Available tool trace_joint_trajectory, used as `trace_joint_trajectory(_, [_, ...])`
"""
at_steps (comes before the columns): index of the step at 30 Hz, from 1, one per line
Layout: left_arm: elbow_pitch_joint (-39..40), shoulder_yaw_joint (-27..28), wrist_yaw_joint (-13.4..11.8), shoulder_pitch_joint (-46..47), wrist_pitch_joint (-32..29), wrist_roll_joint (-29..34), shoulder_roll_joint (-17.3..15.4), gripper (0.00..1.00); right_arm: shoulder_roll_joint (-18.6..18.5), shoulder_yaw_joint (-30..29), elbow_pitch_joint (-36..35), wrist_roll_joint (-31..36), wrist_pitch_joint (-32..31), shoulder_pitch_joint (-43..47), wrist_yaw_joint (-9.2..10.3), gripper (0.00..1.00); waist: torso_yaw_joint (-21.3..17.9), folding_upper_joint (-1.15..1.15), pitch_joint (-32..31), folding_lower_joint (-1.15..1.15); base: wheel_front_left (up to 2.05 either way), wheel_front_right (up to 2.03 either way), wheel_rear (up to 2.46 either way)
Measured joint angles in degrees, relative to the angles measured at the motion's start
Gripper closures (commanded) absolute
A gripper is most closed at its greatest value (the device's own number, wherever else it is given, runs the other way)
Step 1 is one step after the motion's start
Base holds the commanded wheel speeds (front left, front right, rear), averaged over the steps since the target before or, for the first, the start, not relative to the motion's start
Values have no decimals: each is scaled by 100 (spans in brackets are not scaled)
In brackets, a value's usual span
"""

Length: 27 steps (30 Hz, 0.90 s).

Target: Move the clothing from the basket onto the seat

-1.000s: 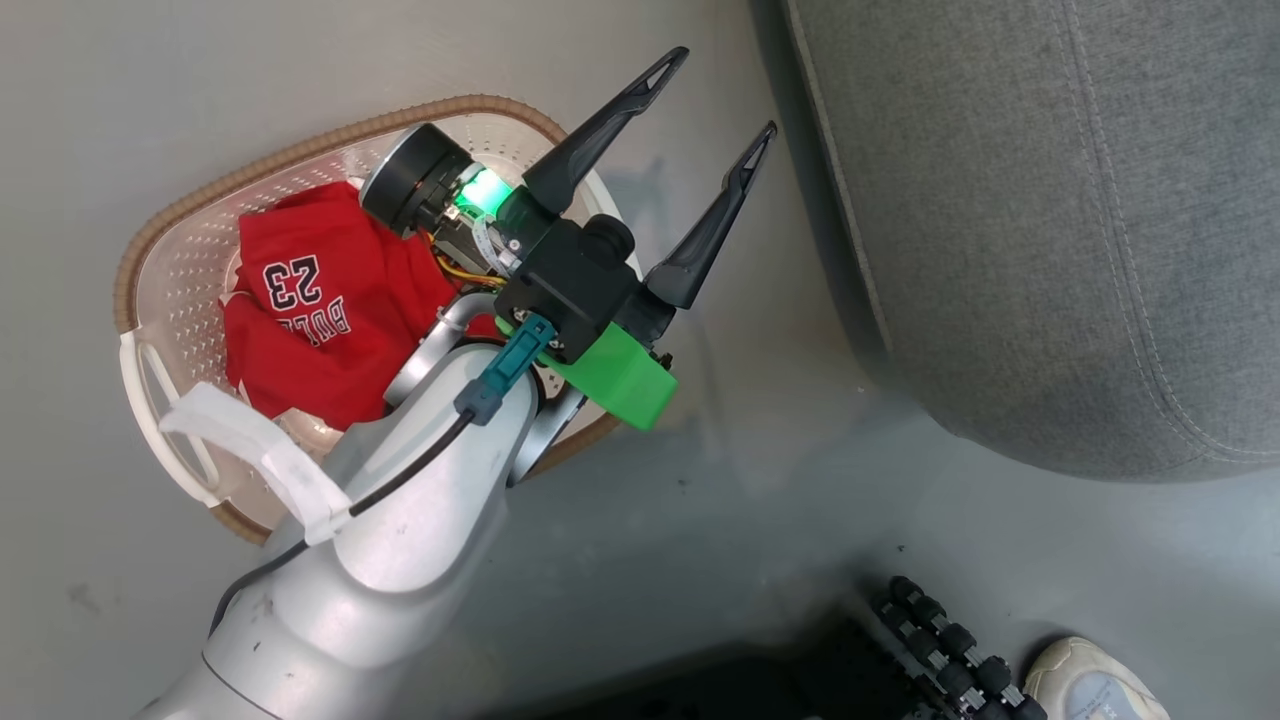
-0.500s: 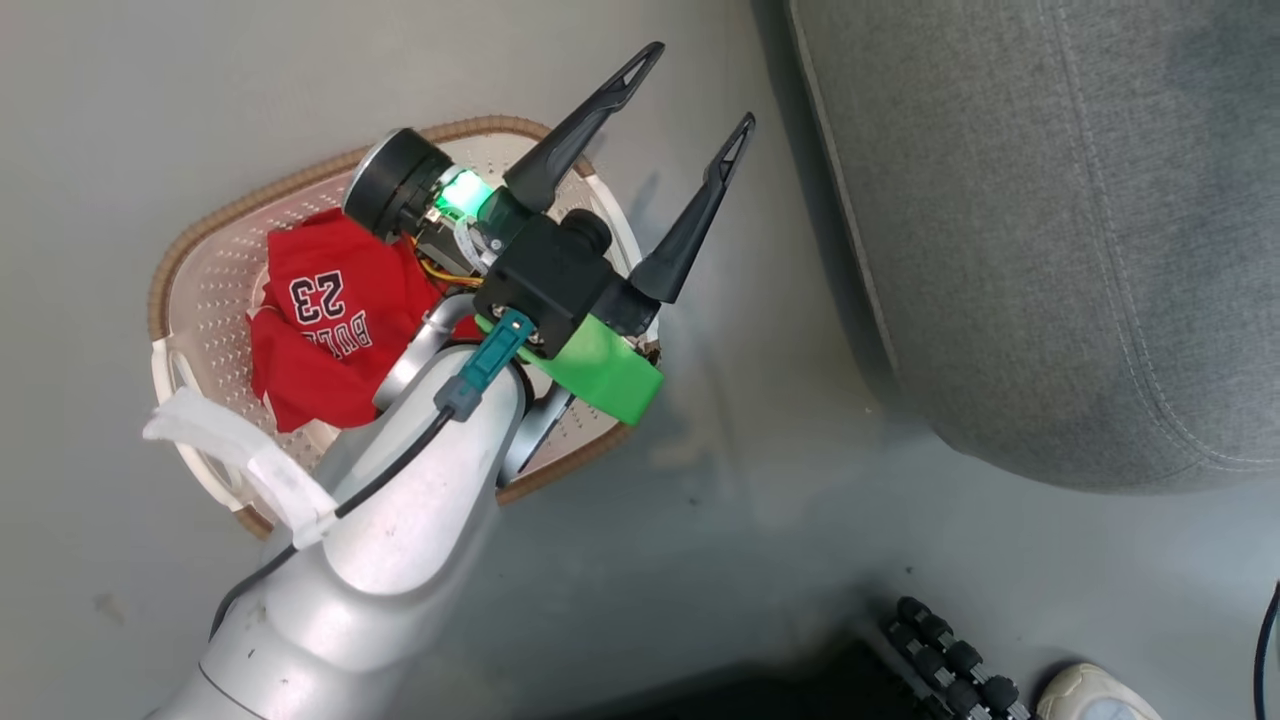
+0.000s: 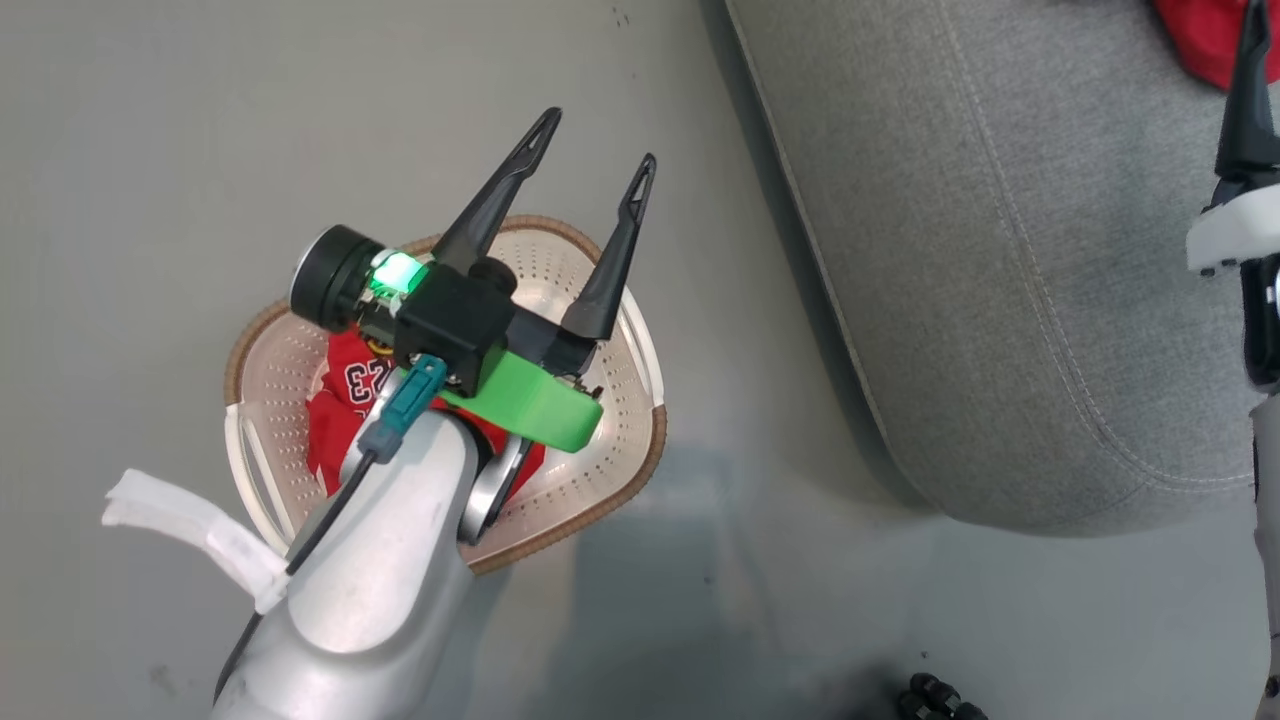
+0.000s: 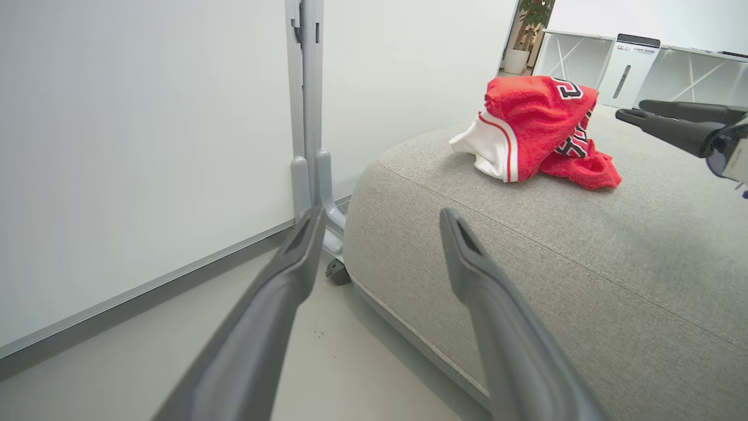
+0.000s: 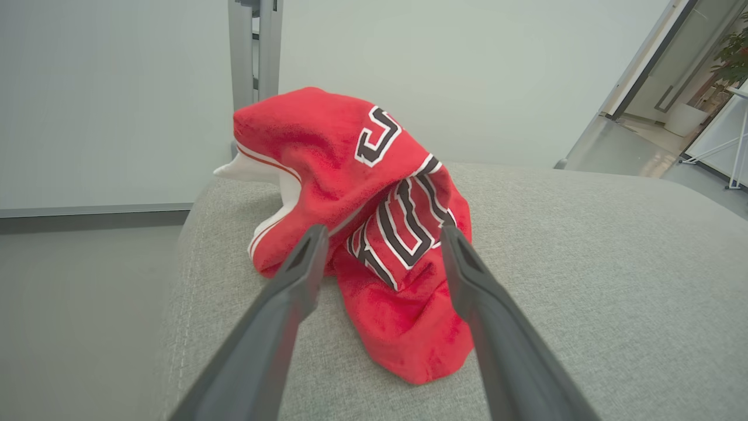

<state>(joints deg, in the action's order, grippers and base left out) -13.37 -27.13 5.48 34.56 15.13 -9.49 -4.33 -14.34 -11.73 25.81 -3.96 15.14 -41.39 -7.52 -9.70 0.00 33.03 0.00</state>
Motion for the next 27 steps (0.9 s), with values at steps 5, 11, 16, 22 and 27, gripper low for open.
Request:
trace_joint_trajectory(5, [80, 493, -70, -435, 0, -57, -5, 0, 75, 198, -400, -56, 0, 540, 0, 0, 61, 0, -437, 0, 0, 0, 0])
trace_joint_trajectory(11, [193, 1185, -149, -1035, 0, -118, -7, 0, 233, 599, -814, -171, 0, 1140, 1, 0, 206, 0, -960, 0, 0, 0, 0])
trace_joint_trajectory(16, [259, 1712, -178, -1394, 0, -156, 20, 0, 382, 898, -1055, -226, 0, 1514, 0, 0, 439, 0, -1333, 0, 0, 0, 0])
trace_joint_trajectory(22, [328, 2225, -179, -1743, 0, -149, 71, 0, 584, 1262, -1232, -238, 0, 1759, 0, 0, 836, 0, -1640, 0, 0, 0, 0])
trace_joint_trajectory(27, [364, 2571, -178, -2053, 0, -125, 109, 0, 738, 1472, -1315, -235, 0, 1908, 0, 0, 1154, 0, -1889, 0, 0, 0, 0])
